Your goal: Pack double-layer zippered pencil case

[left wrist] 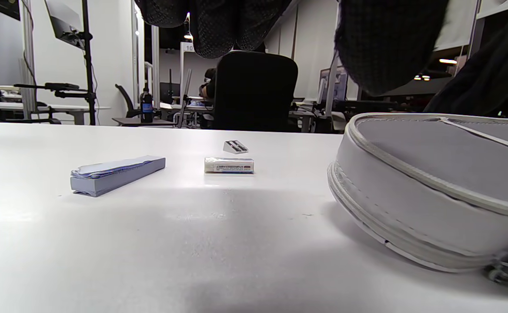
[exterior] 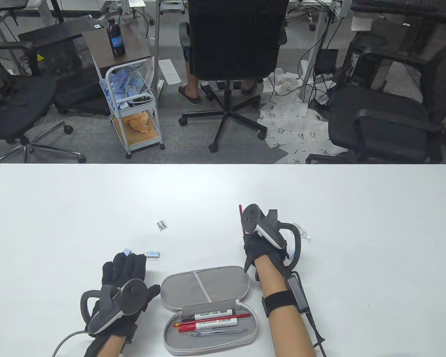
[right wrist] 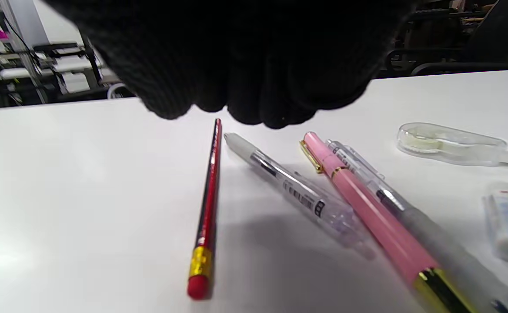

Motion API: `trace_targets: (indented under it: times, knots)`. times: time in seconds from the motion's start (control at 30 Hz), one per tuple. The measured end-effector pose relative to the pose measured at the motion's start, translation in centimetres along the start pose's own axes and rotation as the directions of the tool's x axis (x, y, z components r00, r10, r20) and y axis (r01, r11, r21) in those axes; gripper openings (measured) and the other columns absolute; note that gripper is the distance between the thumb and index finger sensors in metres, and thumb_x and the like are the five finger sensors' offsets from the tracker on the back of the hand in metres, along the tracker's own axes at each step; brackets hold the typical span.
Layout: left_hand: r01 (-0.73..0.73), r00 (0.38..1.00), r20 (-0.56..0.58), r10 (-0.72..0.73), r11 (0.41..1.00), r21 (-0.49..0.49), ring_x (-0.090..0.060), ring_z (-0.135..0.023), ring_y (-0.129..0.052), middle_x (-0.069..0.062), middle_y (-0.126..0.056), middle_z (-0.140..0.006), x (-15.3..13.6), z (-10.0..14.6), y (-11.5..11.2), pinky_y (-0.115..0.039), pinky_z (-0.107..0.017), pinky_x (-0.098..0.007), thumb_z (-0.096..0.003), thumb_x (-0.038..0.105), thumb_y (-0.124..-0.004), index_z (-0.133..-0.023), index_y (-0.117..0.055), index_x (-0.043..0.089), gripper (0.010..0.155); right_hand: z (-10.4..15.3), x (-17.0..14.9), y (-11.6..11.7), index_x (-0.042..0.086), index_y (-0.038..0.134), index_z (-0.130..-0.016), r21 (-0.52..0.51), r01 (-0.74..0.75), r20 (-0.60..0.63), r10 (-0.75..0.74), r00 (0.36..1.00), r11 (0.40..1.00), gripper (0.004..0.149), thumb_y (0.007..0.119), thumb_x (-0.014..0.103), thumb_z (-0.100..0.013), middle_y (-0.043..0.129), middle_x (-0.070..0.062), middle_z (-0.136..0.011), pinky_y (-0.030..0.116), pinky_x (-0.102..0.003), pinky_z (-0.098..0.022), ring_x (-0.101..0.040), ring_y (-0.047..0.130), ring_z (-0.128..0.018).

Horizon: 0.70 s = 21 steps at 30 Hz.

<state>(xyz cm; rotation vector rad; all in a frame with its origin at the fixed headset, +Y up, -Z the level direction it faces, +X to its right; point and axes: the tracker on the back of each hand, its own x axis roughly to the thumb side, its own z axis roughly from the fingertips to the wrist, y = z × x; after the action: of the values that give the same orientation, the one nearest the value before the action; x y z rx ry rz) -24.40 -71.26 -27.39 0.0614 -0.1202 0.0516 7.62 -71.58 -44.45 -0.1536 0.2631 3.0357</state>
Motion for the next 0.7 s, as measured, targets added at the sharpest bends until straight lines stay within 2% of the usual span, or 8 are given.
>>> trace_targets:
  times: [0.13,0.2,0.33,0.43,0.53,0.7]
  knots:
    - [-0.007,1.000,0.007,0.007,1.000,-0.009,-0.049,-0.107,-0.048,-0.019,-0.063,-0.118,0.1,-0.1,-0.1,-0.037,-0.074,-0.062,-0.0492,0.057,-0.087,-0.116,-0.057,0.011,0.086,-1.5,1.1,1.2,0.026,0.087,-0.084,0.078,-0.101,-0.084,0.107,0.991,0.992,0.040,0.085,0.044,-0.048,0.099,0.001,-0.080,0.086,-0.027,-0.041,-0.021,0.097,-0.060]
    - [-0.008,1.000,0.009,0.008,1.000,-0.014,-0.049,-0.107,-0.048,-0.019,-0.062,-0.118,0.2,-0.1,-0.2,-0.037,-0.074,-0.062,-0.0494,0.057,-0.087,-0.116,-0.057,0.011,0.086,-2.0,1.5,1.7,0.025,0.089,-0.083,0.108,-0.126,-0.110,0.138,0.984,0.986,0.042,0.086,0.047,-0.047,0.101,0.001,-0.076,0.086,-0.027,-0.039,-0.021,0.097,-0.057]
    - [-0.003,1.000,0.016,0.004,0.999,-0.038,-0.050,-0.107,-0.047,-0.019,-0.062,-0.118,0.3,-0.1,-0.3,-0.036,-0.074,-0.062,-0.0496,0.057,-0.087,-0.116,-0.057,0.011,0.086,-2.6,2.4,2.4,0.022,0.092,-0.079,0.165,-0.182,-0.094,0.199,0.976,0.969,0.042,0.086,0.049,-0.047,0.102,0.001,-0.070,0.086,-0.029,-0.041,-0.022,0.096,-0.058]
    - [-0.014,1.000,0.018,0.015,0.999,-0.037,-0.050,-0.107,-0.046,-0.019,-0.061,-0.118,0.3,-0.1,-0.3,-0.036,-0.074,-0.062,-0.0496,0.057,-0.087,-0.116,-0.057,0.011,0.086,-2.9,3.2,2.5,0.019,0.092,-0.078,0.160,-0.238,-0.077,0.253,0.964,0.958,0.042,0.087,0.047,-0.047,0.102,0.000,-0.068,0.085,-0.032,-0.043,-0.023,0.096,-0.059]
    - [-0.011,1.000,0.016,0.012,0.999,-0.044,-0.050,-0.107,-0.046,-0.019,-0.061,-0.119,0.3,-0.1,-0.3,-0.036,-0.074,-0.062,-0.0497,0.057,-0.086,-0.116,-0.056,0.011,0.086,-3.3,3.3,2.6,0.018,0.092,-0.076,0.182,-0.247,-0.064,0.262,0.963,0.952,0.041,0.089,0.046,-0.047,0.101,0.000,-0.066,0.085,-0.033,-0.043,-0.024,0.096,-0.058]
    - [-0.024,1.000,0.007,0.024,0.998,-0.049,-0.050,-0.107,-0.045,-0.019,-0.061,-0.119,0.2,-0.2,-0.3,-0.035,-0.074,-0.062,-0.0499,0.057,-0.086,-0.116,-0.056,0.010,0.087,-3.9,3.0,2.8,0.011,0.091,-0.076,0.233,-0.181,-0.061,0.200,0.978,0.956,0.042,0.089,0.042,-0.048,0.101,-0.004,-0.064,0.085,-0.035,-0.042,-0.026,0.095,-0.056]
